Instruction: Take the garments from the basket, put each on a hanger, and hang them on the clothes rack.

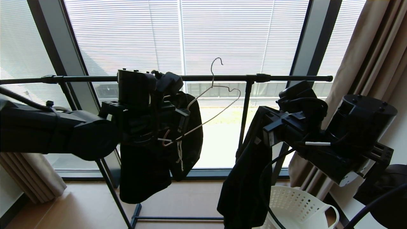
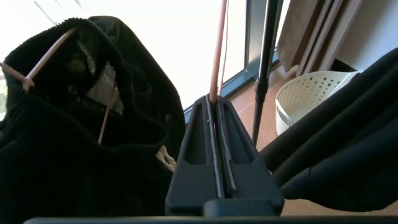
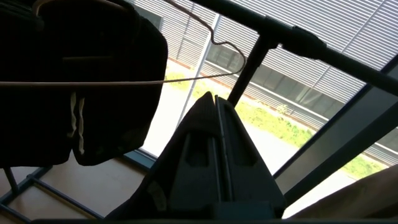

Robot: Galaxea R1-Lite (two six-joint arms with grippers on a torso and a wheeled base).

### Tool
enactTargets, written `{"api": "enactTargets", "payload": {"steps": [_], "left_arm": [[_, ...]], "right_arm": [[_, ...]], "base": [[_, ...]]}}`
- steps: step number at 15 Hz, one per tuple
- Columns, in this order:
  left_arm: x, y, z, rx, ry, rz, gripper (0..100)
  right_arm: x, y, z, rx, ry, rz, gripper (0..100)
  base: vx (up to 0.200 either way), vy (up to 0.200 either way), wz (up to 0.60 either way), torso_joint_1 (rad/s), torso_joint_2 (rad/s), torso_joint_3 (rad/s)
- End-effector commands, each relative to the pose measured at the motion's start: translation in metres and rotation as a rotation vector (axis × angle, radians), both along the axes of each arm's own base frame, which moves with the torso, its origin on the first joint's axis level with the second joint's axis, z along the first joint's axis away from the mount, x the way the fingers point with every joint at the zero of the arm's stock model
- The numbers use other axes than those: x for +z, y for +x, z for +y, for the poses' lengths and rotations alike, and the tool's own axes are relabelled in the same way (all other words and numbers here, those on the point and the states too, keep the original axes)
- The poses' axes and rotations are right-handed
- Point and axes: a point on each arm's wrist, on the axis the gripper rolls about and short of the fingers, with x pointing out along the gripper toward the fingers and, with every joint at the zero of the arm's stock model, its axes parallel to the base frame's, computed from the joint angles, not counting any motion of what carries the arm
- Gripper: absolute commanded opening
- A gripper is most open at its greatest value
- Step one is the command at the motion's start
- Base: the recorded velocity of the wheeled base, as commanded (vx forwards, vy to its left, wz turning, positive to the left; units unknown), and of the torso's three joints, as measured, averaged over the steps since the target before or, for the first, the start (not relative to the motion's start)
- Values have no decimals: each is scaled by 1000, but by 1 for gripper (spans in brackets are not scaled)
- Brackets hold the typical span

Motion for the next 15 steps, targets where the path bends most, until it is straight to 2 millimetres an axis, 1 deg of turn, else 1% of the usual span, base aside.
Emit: {"api": "enactTargets", "payload": {"steps": [1, 3, 4, 5, 6, 9, 12, 15], "left_arm": [[3, -67, 35, -2, -52, -32, 0], [-14, -110, 57, -9, -49, -36, 0], [-19, -128, 67, -15, -62, -50, 0], [-22, -137, 72, -20, -65, -55, 0], [-27, -156, 82, -45, -76, -59, 0], [-43, -192, 100, -170, -99, -25, 0], [-54, -199, 103, -255, -79, -1, 0], [-58, -198, 101, -317, -90, 35, 0]], "right_arm": [[-3, 3, 1, -16, -16, 3, 0], [0, 0, -3, -85, -21, -5, 0], [-4, -3, -5, -103, -35, 6, 0], [-5, -3, -4, -104, -52, 4, 0], [-5, -4, -5, -110, -124, -16, 0], [-8, -1, -8, -263, -157, -6, 0], [-5, 8, -20, -405, -166, -9, 0], [-4, 10, -24, -436, -161, -11, 0]], "base": [[0, 0, 0, 0, 0, 0], [0, 0, 0, 0, 0, 0], [0, 0, 0, 0, 0, 0], [0, 0, 0, 0, 0, 0], [0, 0, 0, 0, 0, 0], [0, 0, 0, 0, 0, 0], [0, 0, 0, 0, 0, 0], [0, 0, 0, 0, 0, 0]]}}
